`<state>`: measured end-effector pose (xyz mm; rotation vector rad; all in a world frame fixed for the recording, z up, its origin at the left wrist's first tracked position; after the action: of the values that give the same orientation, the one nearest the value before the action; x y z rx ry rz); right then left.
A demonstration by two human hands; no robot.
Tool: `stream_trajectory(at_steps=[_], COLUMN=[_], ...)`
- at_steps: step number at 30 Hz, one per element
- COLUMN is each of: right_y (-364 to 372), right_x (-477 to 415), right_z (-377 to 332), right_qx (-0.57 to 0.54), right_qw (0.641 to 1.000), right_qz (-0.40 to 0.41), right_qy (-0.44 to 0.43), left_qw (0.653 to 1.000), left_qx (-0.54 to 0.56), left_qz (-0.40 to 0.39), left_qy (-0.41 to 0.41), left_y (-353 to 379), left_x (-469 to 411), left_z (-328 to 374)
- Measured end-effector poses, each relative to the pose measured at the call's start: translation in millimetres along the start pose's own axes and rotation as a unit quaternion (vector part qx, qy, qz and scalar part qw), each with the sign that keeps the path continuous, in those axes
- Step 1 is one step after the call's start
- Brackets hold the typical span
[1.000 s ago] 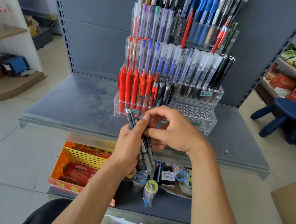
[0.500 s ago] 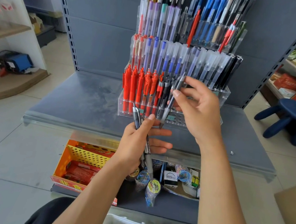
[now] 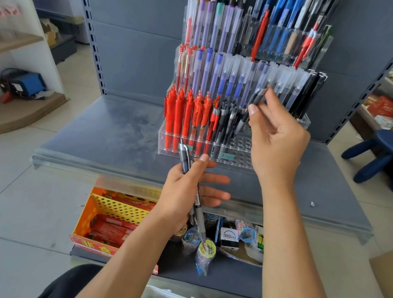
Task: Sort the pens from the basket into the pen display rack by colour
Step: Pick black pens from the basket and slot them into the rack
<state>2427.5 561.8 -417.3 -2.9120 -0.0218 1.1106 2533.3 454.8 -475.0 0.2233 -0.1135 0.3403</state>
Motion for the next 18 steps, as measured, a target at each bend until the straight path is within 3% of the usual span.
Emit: stream_trajectory(at_steps=[10,18], right_y=[6.8,3.2], right_x=[7.3,3.1], right_z=[21.3,31.4], right_qx=[0.058,0.069], right_qw=[0.997,0.994], right_qz=[-0.049,-0.036], right_qy=[0.026,0.073], left_qw=[1.000,1.000], left_qx=[0.001,0.004], left_qz=[0.005,0.002], left_qy=[0.001,0.000], left_y=[0.5,0.5], left_x=[-2.1,-3.1], left_z=[-1.9,-2.1])
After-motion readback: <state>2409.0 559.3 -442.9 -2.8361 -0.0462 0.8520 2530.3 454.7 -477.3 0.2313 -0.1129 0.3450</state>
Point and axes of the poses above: each hand's wrist, its own x-axis away from the middle knuckle, its own y-axis out of the palm, z = x × y, the point moved 1 cm from there along -x, towards the middle knuckle, and after that the axes turned 9 degrees about -x, right-handed, at the moved point
